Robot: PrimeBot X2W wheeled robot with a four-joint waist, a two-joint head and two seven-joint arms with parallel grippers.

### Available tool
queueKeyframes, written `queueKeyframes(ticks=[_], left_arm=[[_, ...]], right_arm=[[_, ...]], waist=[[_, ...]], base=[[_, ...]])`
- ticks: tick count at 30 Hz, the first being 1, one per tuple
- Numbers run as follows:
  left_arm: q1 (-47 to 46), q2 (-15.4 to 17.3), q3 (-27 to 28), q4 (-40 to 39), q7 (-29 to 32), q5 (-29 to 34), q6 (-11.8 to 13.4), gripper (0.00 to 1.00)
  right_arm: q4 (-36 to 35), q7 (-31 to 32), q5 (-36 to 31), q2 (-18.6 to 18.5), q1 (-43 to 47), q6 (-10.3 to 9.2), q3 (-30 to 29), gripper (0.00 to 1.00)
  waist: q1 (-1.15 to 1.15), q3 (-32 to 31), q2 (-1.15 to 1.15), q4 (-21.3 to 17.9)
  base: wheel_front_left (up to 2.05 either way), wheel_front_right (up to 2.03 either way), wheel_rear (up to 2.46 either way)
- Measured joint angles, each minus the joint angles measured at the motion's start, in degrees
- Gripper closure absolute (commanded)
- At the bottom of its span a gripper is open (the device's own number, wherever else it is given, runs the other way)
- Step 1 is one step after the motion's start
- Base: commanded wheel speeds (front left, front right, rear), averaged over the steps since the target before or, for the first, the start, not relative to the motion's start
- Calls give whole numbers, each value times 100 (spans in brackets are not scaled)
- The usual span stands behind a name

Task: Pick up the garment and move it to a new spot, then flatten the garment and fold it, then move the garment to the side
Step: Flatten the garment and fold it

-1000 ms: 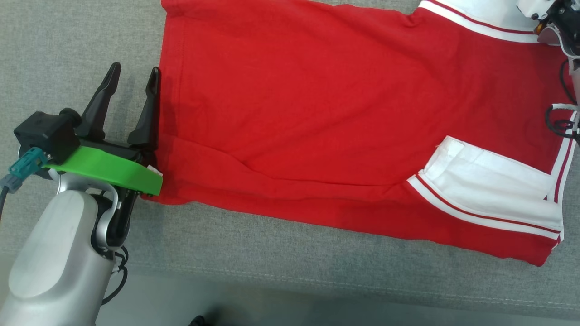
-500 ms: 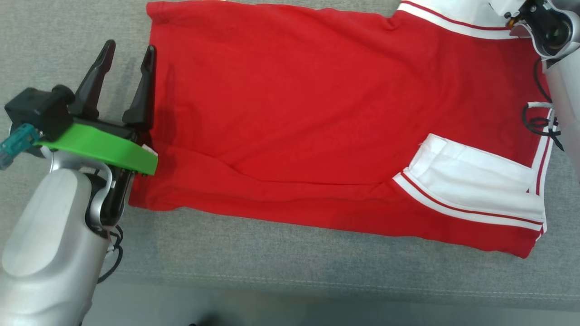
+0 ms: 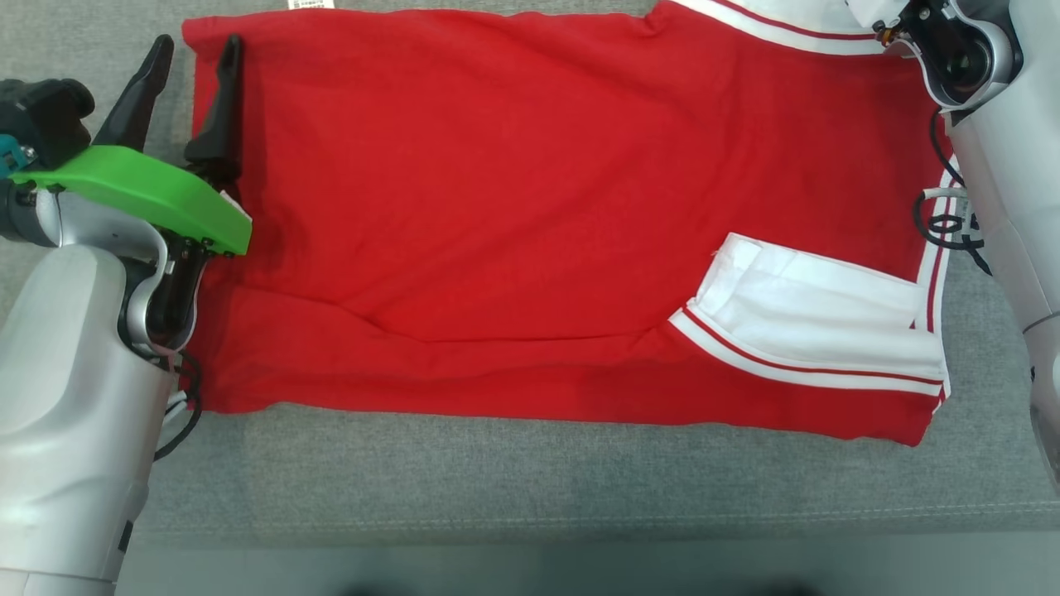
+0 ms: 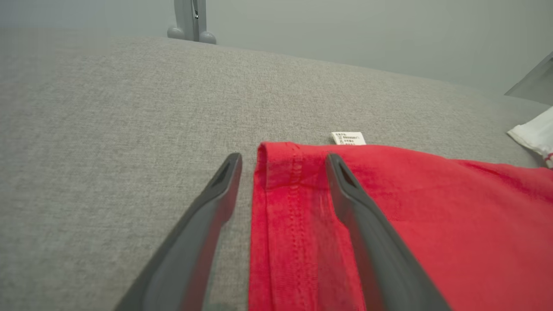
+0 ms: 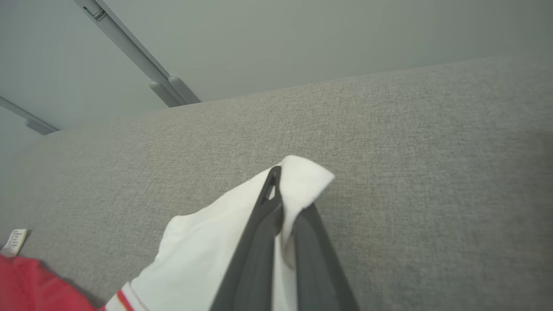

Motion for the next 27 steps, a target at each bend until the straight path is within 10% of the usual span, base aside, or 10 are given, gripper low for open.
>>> queueKeyframes(ticks=[15, 16, 19, 20, 21, 27], left_arm=[[-578, -163, -65, 906, 450, -215, -69, 3], [-600, -164, -76, 943, 450, -244, -69, 9], [-659, -166, -110, 1055, 449, -311, -70, 72], [-664, -176, -123, 1081, 448, -311, -71, 72], [-668, -191, -134, 1115, 447, -311, -73, 100], [-675, -225, -210, 1203, 300, -326, -76, 100]], right_arm=[[278, -275, 12, 88, -53, 49, 196, 100], [301, -281, 13, 89, -60, 49, 205, 100], [352, -354, 18, 88, -80, 49, 269, 100], [361, -375, 19, 88, -80, 49, 299, 100], [366, -382, 29, 88, -80, 49, 325, 100], [379, -505, 125, 88, -80, 49, 467, 100]], waist=[[0, 1, 0, -158], [0, -5, 0, -159], [0, -31, 0, -156], [0, -46, 0, -152], [0, -64, 0, -147], [0, -183, 0, -113]], base=[[0, 0, 0], [0, 0, 0], [0, 0, 0], [0, 0, 0], [0, 0, 0], [0, 0, 0]])
